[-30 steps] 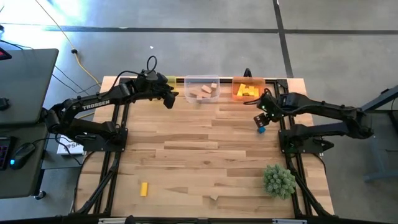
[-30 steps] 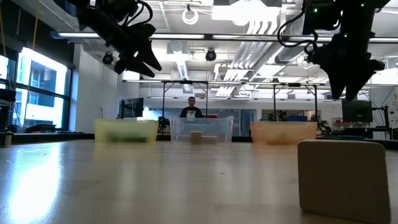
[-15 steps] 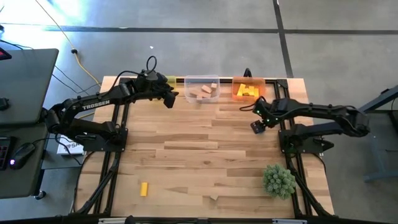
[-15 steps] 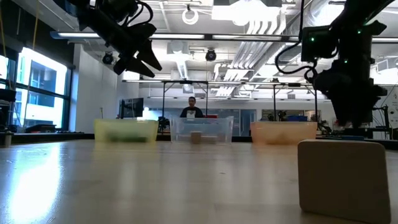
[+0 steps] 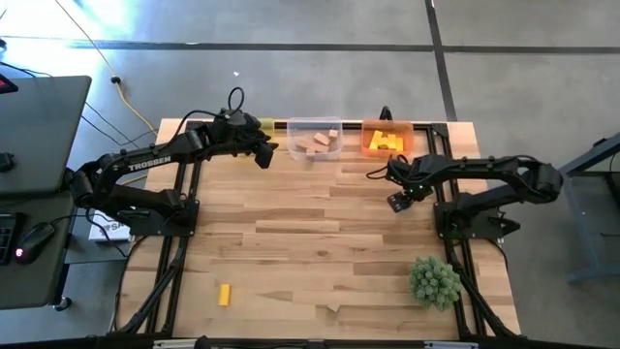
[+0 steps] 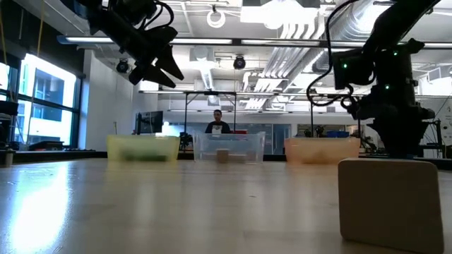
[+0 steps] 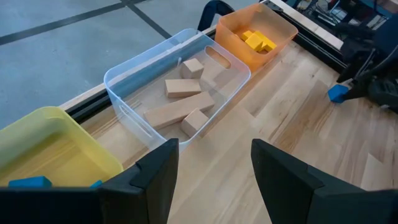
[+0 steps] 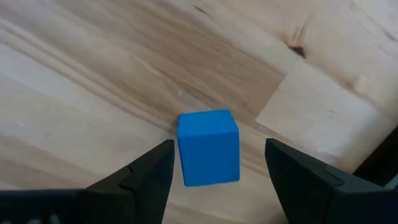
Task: Sort & place blocks by color
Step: Put the blue block into the yellow bin
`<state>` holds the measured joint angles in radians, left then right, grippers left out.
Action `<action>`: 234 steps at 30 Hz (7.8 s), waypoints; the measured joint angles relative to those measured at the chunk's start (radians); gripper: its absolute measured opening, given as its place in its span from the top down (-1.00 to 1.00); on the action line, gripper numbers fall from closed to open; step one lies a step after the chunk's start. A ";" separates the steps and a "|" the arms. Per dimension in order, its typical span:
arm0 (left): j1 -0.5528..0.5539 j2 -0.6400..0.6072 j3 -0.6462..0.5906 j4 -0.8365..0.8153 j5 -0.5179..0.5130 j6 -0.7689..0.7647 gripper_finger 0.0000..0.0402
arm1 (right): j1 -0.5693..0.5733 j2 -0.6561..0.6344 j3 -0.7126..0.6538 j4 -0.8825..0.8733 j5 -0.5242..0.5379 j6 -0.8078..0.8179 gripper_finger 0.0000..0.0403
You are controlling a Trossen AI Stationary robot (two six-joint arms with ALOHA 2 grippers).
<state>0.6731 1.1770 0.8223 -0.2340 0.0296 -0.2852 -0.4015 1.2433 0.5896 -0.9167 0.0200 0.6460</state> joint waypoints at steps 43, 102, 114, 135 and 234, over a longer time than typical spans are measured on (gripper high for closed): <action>0.000 0.000 0.000 0.106 0.211 -0.081 0.05 | -0.002 0.041 0.431 0.411 -0.136 -0.042 0.51; -0.394 0.002 0.000 0.651 0.149 -1.136 0.05 | 0.330 0.041 0.451 1.137 -0.098 -0.752 0.51; -0.421 0.006 0.000 0.654 0.047 -1.062 0.05 | 0.352 0.060 0.452 1.152 -0.077 -0.750 0.51; -0.422 0.110 0.000 0.761 0.071 -1.099 0.05 | 0.351 0.100 0.452 1.174 -0.045 -0.758 0.51; 0.357 0.209 0.000 -0.086 -0.036 0.158 0.45 | 0.285 0.098 0.451 0.957 0.388 -0.328 -0.24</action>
<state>1.0302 1.3858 0.8227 -0.3199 -0.0067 -0.1268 -0.1161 1.3411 1.0405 0.0400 0.4075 0.3183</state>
